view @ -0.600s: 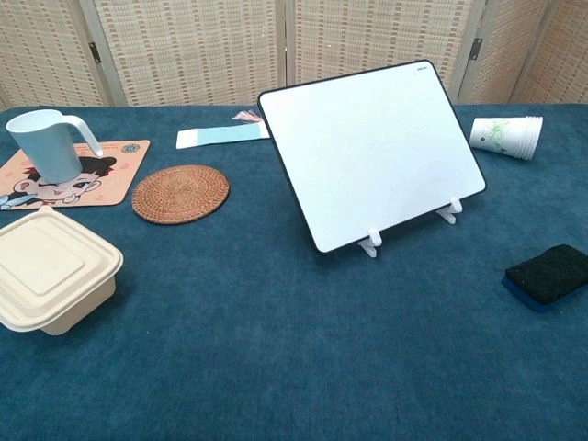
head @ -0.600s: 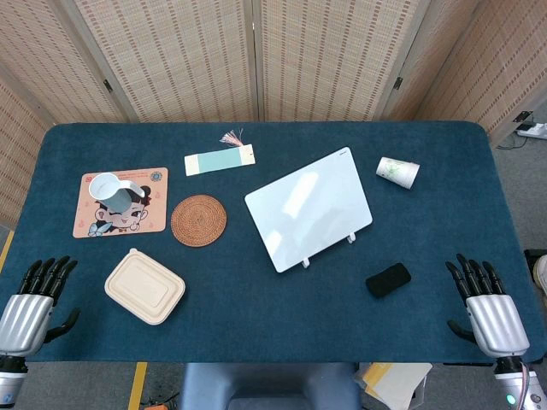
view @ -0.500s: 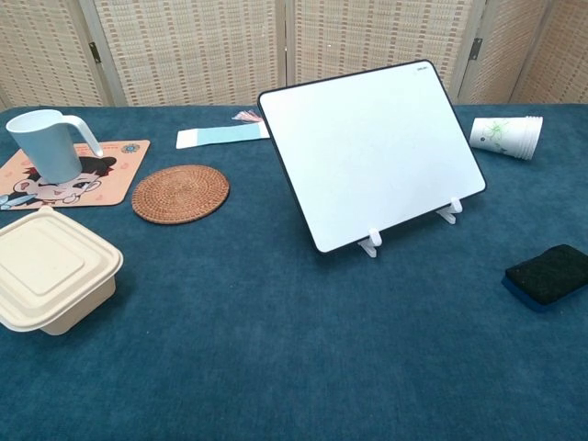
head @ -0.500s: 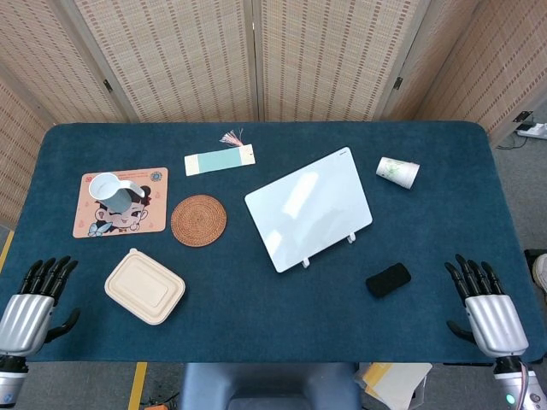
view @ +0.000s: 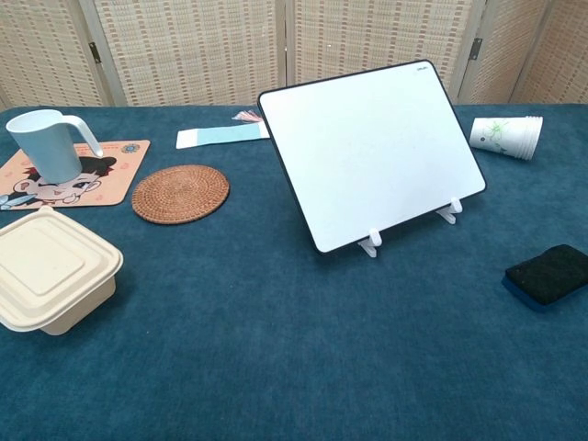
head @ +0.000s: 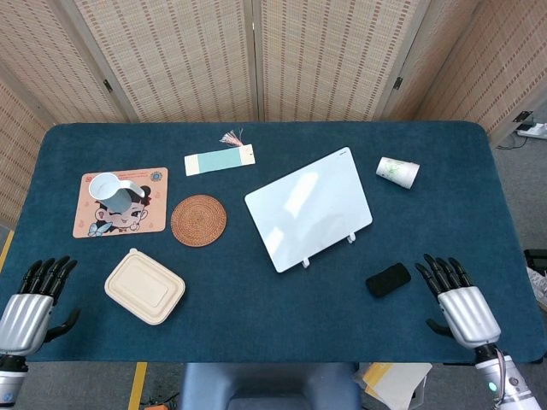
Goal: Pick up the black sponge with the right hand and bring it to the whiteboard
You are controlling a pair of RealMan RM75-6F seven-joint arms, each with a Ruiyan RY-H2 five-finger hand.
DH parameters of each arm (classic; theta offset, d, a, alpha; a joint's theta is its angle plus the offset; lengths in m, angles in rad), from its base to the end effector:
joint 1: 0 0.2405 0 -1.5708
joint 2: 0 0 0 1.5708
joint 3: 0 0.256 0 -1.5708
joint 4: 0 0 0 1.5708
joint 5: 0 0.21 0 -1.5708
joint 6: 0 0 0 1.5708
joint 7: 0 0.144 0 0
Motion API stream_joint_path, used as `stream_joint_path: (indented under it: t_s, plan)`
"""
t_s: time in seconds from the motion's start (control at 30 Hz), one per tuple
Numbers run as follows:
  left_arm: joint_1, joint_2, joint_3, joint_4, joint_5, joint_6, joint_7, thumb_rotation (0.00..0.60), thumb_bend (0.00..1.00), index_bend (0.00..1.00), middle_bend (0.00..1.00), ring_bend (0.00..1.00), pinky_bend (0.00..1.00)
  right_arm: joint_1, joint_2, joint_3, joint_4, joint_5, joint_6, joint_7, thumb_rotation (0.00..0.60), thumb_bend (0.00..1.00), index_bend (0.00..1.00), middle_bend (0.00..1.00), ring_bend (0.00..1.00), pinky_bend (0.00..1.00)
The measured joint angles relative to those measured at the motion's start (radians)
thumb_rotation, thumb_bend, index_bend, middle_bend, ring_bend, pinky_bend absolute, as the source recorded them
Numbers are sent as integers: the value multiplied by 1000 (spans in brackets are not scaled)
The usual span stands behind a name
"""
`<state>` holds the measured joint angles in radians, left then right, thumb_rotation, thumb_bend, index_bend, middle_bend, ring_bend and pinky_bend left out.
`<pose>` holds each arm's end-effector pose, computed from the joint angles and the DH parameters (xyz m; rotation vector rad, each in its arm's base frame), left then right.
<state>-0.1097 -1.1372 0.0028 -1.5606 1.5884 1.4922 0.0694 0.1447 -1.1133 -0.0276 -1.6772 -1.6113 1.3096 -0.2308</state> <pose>-0.3076 0.1777 0.1467 -1.5287 -0.8013 -0.8633 -0.2887 -0.1757 0.1162 1.7291 -0.8319 0.7235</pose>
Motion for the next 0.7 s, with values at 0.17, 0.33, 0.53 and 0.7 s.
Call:
stream_joint_path:
  t_s: [0.17, 0.33, 0.53, 0.7]
  plan:
    - [7, 1, 2, -2, 5, 14, -6, 600, 370, 59, 95, 65, 45, 77, 27, 26, -25, 57, -137, -45, 600, 187, 163, 0, 0, 0]
    - [8, 4, 3, 0, -1, 9, -16, 600, 370, 59, 95, 65, 45, 146, 11, 55, -25, 162, -238, -158, 600, 187, 191, 0, 0, 0]
    - [15, 4, 0, 0, -10, 16, -18, 600, 369, 58, 96, 65, 45, 190, -49, 67, 51, 203, -285, -195, 600, 187, 205, 0, 0, 0]
    - [21, 2, 2, -3, -10, 22, -6, 600, 371, 61, 95, 66, 45, 235, -89, 71, 92, 234, -340, -235, 600, 187, 242, 0, 0, 0]
